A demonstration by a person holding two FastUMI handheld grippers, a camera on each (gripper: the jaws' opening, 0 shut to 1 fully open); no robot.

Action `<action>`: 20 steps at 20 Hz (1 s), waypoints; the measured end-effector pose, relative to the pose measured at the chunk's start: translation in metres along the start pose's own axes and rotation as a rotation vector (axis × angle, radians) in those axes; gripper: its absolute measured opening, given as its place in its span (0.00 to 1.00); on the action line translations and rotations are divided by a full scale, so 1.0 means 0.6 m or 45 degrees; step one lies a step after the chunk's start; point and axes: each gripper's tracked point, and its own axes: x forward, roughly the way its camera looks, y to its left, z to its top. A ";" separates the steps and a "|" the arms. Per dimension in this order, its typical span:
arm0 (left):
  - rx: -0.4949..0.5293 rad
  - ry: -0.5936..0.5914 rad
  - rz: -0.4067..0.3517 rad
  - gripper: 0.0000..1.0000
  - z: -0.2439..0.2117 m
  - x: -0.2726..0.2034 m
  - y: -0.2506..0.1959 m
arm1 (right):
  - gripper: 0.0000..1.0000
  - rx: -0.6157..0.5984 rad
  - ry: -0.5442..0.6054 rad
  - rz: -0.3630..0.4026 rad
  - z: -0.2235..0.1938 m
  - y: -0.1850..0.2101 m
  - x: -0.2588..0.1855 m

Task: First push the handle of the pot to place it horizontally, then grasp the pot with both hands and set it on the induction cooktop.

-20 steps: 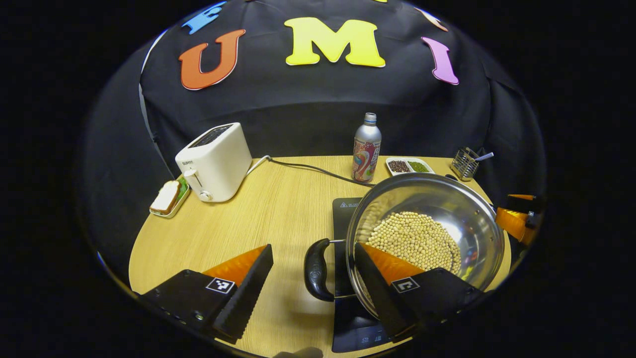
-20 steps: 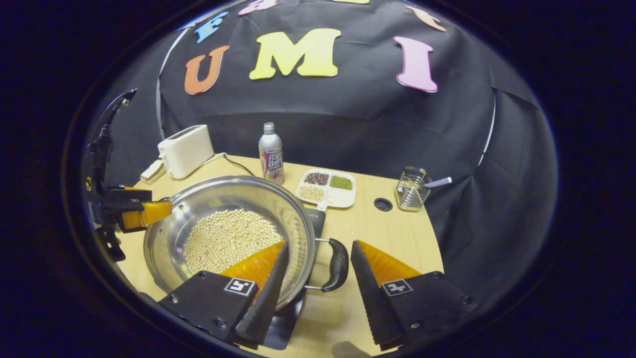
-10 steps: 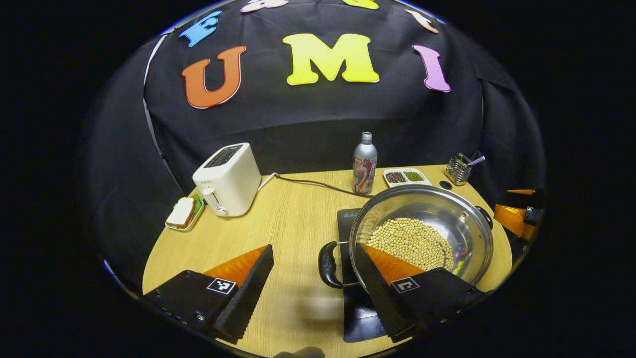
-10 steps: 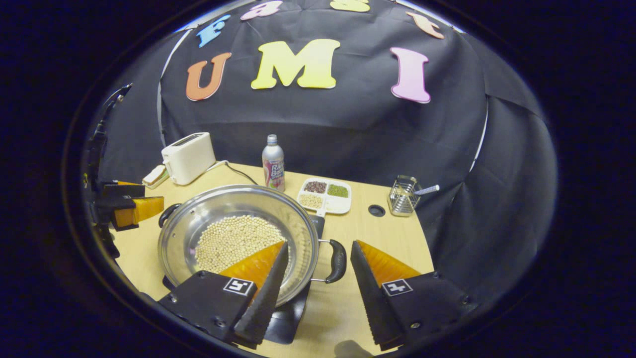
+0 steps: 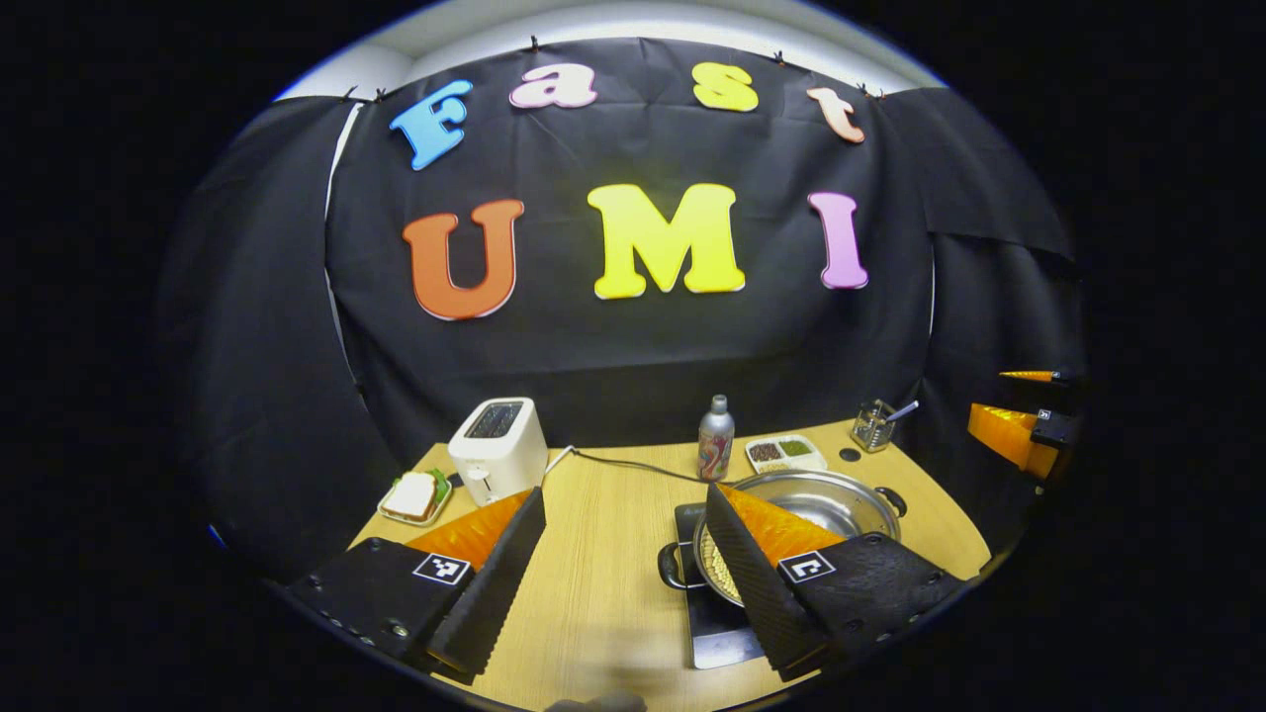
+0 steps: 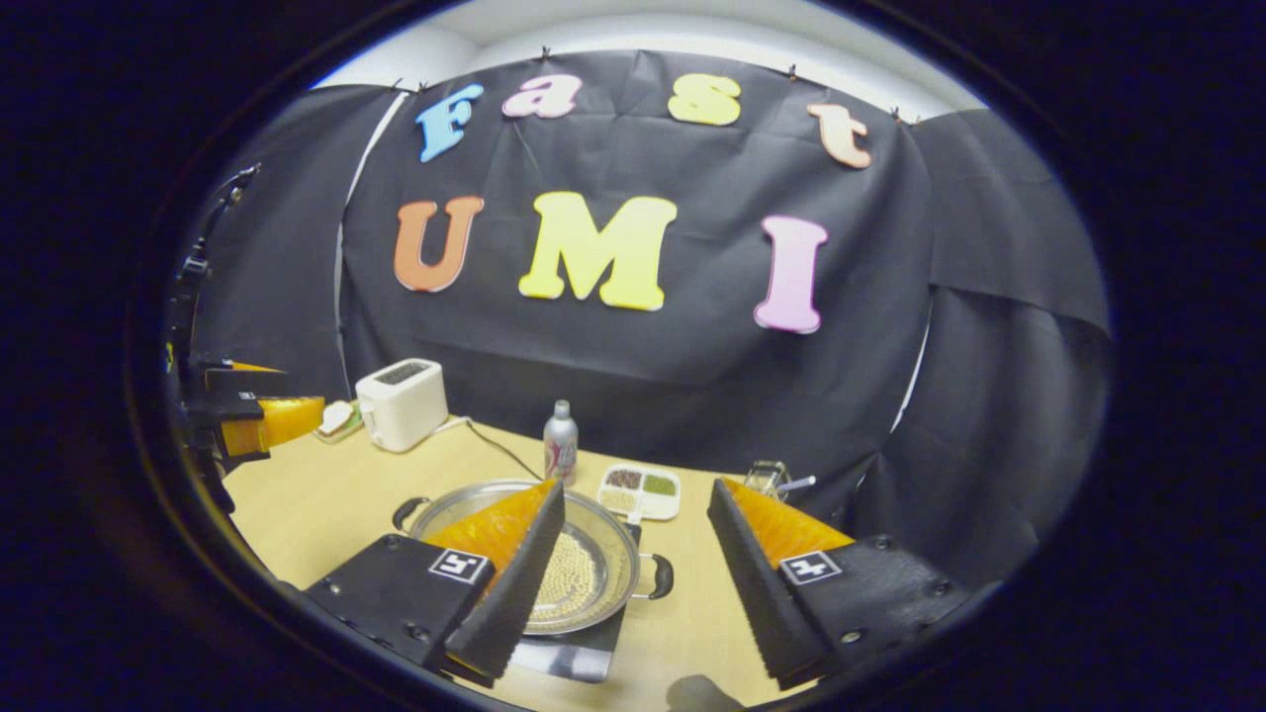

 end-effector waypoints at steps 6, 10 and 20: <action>-0.043 -0.198 -0.033 0.97 0.097 -0.128 0.034 | 1.00 0.093 -0.249 -0.041 0.140 0.004 -0.149; -0.126 -0.294 -0.039 0.96 0.135 -0.210 0.061 | 1.00 0.169 -0.320 -0.060 0.175 -0.002 -0.218; -0.139 -0.330 0.001 0.97 0.125 -0.295 0.123 | 1.00 0.222 -0.325 -0.149 0.144 -0.023 -0.314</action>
